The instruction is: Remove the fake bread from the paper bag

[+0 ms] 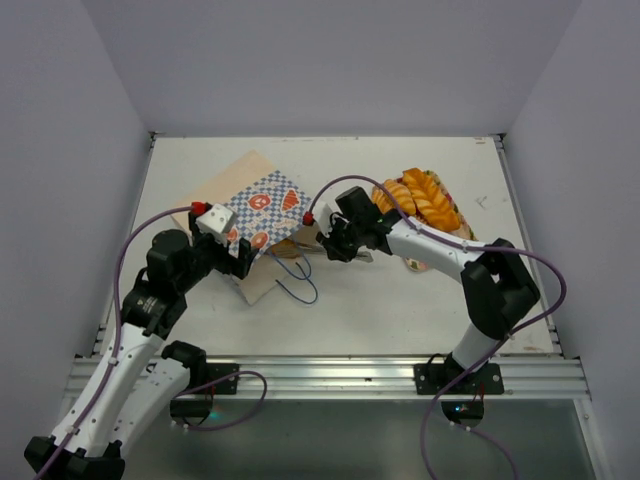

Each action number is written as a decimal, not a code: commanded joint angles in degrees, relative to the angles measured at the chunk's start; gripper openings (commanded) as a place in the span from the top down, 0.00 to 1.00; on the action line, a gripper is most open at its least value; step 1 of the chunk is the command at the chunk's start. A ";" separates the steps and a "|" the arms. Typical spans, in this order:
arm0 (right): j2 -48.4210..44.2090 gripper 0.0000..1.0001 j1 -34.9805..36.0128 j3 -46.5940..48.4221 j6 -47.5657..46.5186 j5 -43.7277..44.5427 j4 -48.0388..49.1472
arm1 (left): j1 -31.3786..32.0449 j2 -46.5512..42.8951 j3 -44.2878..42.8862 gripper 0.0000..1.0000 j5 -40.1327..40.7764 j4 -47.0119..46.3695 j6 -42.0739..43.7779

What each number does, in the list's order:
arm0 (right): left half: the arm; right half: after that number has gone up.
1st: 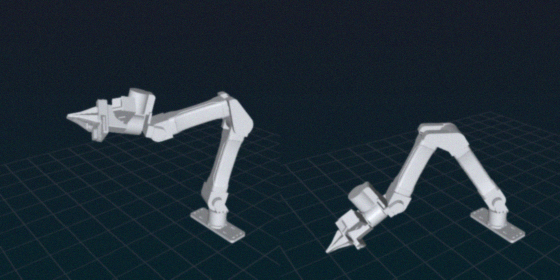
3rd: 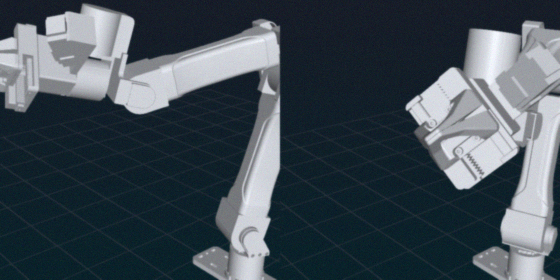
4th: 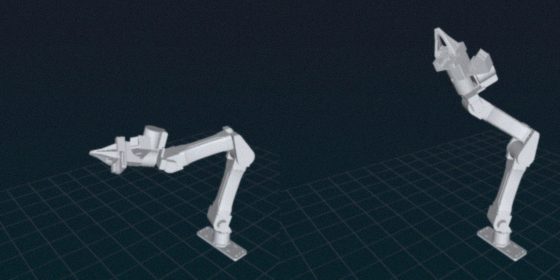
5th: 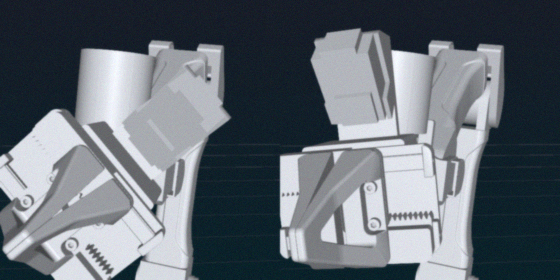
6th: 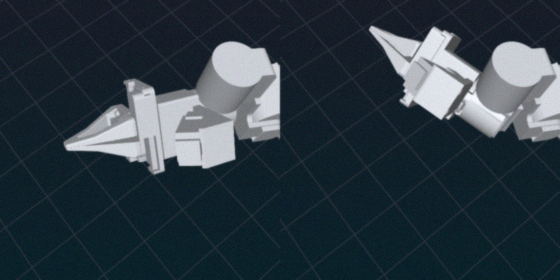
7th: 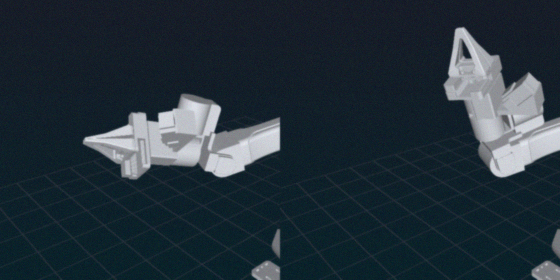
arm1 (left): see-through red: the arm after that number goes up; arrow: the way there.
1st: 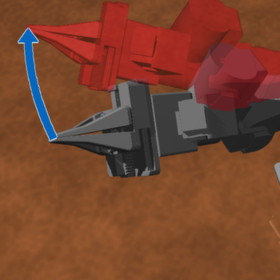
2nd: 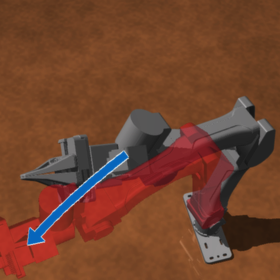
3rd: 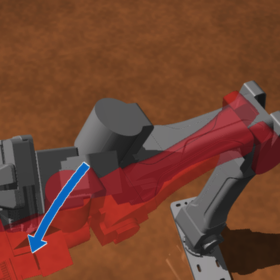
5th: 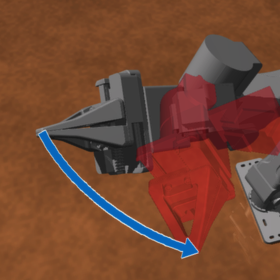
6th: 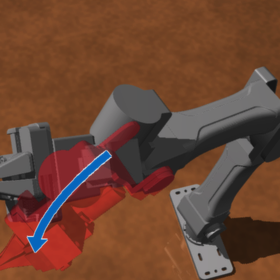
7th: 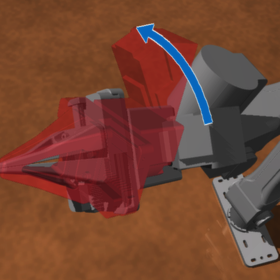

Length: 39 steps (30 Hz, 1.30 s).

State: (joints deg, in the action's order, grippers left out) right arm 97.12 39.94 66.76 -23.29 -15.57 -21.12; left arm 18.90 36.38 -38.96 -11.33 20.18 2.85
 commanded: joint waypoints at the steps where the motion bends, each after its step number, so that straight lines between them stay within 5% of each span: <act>1: -2.37 0.93 -1.97 2.76 0.44 -4.11 -1.99 | 0.26 -0.78 0.11 0.06 -0.71 -3.40 1.54; 4: -5.36 1.00 -3.38 3.11 -0.44 -5.96 -3.56 | 0.26 -0.87 0.11 0.06 -1.32 -3.40 1.63; 16: -11.52 1.00 -3.82 2.32 -4.40 -6.31 -7.97 | 0.35 -0.35 -0.94 0.06 -13.62 -2.44 1.72; 30: -15.20 1.00 -5.84 0.12 -4.66 -4.91 -10.16 | 4.04 0.00 -0.41 0.12 -2.30 1.35 -0.39; 39: -16.26 1.00 -7.60 -0.67 -4.22 -5.43 -10.78 | 18.26 3.25 -0.41 0.12 14.90 1.70 -1.80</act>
State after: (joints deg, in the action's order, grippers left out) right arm 83.29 32.86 66.02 -27.16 -20.03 -33.28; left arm 32.93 39.07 -38.98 -5.32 21.98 2.15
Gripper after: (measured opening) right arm 0.340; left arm 0.881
